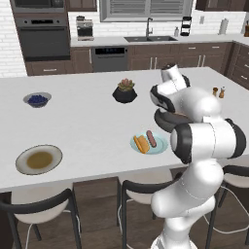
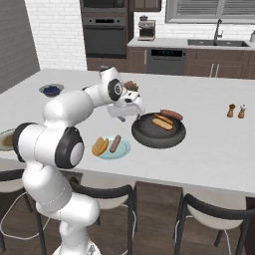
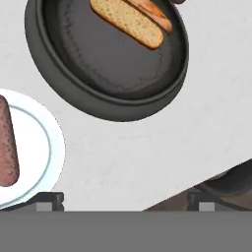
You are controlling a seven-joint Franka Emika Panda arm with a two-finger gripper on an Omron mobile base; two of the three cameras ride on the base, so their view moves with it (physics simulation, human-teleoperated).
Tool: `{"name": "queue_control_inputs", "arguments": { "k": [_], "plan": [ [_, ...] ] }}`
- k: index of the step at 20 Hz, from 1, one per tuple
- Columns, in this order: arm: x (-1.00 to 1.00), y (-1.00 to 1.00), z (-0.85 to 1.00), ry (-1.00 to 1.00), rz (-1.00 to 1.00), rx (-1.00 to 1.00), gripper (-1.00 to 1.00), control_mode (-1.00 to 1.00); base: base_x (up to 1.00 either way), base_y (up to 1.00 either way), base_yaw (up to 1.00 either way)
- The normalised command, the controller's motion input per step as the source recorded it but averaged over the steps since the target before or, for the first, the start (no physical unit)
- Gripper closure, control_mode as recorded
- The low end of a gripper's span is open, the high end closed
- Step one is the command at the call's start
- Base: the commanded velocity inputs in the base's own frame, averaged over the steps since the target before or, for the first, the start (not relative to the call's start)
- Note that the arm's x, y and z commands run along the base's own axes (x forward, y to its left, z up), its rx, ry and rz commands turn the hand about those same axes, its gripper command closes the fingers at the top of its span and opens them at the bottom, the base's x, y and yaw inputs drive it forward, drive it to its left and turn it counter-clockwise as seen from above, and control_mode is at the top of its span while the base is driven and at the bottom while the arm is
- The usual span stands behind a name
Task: Place one bun and one sausage from the bowl on each plate.
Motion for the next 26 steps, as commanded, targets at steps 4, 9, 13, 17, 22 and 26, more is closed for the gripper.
{"name": "queue_control_inputs", "arguments": {
  "k": [4,9,13,17,22,26],
  "plan": [
    [0.00,-0.75,0.04,0.00,0.18,0.00,-1.00,-1.00,0.00,0.00,0.00],
    [-0.08,-0.76,0.00,-0.02,0.33,0.05,-1.00,-1.00,0.00,0.00,0.00],
    [-0.31,0.00,0.00,-0.07,0.27,0.06,-1.00,-1.00,0.00,0.00,0.00],
    [0.46,-0.22,0.00,0.00,0.37,0.08,-1.00,-1.00,0.00,0.00,0.00],
    [0.70,-0.39,0.00,0.03,0.29,0.06,-1.00,-1.00,0.00,0.00,0.00],
    [0.49,-0.20,0.00,0.02,0.18,0.04,-1.00,-1.00,0.00,0.00,0.00]
  ]
}}
